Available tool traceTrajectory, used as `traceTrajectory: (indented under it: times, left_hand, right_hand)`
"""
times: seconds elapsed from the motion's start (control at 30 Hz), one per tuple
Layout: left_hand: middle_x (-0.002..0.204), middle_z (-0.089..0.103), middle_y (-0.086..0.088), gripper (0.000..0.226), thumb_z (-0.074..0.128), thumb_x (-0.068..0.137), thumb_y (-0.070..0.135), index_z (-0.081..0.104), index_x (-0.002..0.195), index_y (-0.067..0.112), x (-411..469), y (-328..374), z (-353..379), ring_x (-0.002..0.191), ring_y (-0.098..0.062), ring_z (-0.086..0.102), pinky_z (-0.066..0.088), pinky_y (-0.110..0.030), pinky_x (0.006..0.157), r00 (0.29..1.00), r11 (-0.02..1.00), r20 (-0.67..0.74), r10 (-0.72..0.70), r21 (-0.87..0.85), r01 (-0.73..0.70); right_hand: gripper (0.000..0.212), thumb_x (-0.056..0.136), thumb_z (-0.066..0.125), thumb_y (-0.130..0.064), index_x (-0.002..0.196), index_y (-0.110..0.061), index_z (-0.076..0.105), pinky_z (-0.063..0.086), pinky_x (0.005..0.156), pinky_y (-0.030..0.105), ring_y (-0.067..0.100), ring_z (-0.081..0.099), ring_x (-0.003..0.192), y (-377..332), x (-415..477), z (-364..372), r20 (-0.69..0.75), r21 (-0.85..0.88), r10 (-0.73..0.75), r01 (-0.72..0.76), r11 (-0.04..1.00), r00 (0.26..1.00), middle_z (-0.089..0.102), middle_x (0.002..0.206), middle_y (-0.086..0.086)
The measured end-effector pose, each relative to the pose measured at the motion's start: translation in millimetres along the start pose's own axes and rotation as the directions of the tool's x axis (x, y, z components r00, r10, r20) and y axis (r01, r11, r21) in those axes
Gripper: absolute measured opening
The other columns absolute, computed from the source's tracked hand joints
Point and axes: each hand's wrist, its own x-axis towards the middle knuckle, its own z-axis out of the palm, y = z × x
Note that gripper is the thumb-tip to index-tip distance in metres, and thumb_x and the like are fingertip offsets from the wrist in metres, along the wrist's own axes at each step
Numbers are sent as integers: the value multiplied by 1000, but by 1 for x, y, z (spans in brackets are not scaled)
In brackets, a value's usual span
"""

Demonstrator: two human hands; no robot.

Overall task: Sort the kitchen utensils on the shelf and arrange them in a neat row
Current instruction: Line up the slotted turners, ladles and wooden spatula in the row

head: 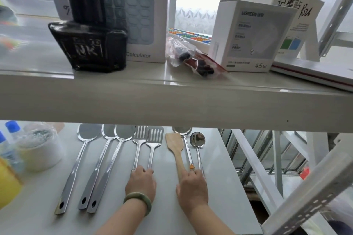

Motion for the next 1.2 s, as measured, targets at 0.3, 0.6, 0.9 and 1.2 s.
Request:
traceTrajectory:
  times: [0.3, 0.6, 0.9, 1.2]
  left_hand:
    - [123, 45, -6, 36, 44, 90, 25, 49, 126, 23, -3, -2, -1, 116, -24, 44, 35, -29, 104, 997, 998, 50, 54, -13, -54]
    - [122, 46, -8, 37, 44, 89, 21, 49, 126, 22, 0, -2, 2, 114, -25, 46, 36, -30, 103, 998, 998, 48, 48, -37, -46]
    - [124, 45, -7, 45, 43, 88, 22, 43, 133, 21, -1, 2, 8, 115, -25, 45, 33, -29, 105, 999, 999, 0, 48, 12, -48]
    - [109, 59, -9, 63, 77, 54, 28, 61, 114, 16, -28, -1, 19, 99, -27, 63, 55, -33, 85, 988, 993, -99, 116, -20, -119]
  right_hand:
    - [49, 75, 54, -30, 118, -12, 42, 44, 90, 34, 30, 54, 104, -28, 8, -14, 136, 134, 190, -208, 969, 972, 58, 113, 13]
    - [51, 70, 61, -7, 120, -11, 52, 42, 79, 22, 20, 51, 80, 0, 1, -34, -137, 565, 196, -86, 820, 971, 47, 104, 6]
    - [50, 73, 66, -1, 122, -5, 55, 43, 83, 33, 23, 48, 79, 82, -9, -36, -184, 622, 493, -287, 729, 851, 51, 103, 15]
    - [35, 66, 74, -11, 98, 0, 69, 43, 88, 44, 42, 53, 90, 110, -19, -15, -82, 311, 506, -460, 832, 859, 59, 85, 24]
